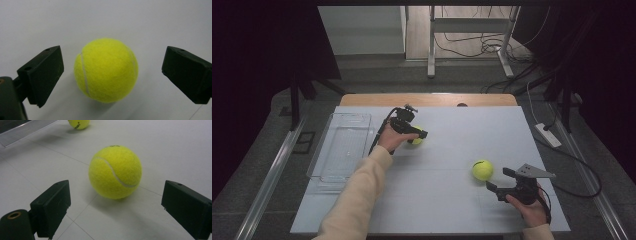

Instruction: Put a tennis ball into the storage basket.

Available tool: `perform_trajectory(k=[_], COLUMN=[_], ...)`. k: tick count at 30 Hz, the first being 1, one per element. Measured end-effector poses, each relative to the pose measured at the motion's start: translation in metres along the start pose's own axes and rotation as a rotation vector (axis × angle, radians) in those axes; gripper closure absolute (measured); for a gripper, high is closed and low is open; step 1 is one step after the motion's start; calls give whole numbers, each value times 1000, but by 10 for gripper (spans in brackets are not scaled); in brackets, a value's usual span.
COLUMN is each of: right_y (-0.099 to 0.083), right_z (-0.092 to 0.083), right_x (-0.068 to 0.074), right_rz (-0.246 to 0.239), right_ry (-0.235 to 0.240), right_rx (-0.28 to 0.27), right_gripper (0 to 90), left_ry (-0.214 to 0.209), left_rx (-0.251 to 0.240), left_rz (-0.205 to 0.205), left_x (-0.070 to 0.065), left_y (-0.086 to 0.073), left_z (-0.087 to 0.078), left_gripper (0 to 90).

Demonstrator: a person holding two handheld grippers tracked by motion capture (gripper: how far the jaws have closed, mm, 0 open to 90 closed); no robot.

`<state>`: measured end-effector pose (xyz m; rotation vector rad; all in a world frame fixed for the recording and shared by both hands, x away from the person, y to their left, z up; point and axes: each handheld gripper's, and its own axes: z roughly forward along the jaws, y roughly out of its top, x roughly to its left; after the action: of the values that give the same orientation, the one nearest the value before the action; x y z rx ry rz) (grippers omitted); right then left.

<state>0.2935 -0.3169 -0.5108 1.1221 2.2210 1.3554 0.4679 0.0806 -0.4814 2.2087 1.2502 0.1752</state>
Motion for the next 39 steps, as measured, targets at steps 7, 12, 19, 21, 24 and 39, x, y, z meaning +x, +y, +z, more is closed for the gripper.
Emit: perform_trajectory(k=[7, 12, 19, 21, 24, 39], right_y=[0, 0, 0, -1, -1, -1], right_z=[1, 1, 1, 1, 1, 1], right_x=[0, 0, 1, 0, 0, 0], right_rz=[-4, -4, -5, -6, -2, -2], right_ry=[-1, -2, -2, -4, -6, -12], right_rx=[4, 5, 7, 6, 8, 8], right_gripper=[85, 85, 84, 85, 85, 86], left_ry=[4, 15, 19, 30, 32, 32], left_rx=[12, 32, 67, 66, 64, -3], left_rz=[-8, -14, -21, -10, 0, 24], left_x=[0, 1, 2, 1, 1, 0], left_y=[0, -1, -2, -2, -2, -3], left_z=[6, 11, 17, 17, 16, -7], left_gripper=[48, 48, 96, 210, 258, 267])
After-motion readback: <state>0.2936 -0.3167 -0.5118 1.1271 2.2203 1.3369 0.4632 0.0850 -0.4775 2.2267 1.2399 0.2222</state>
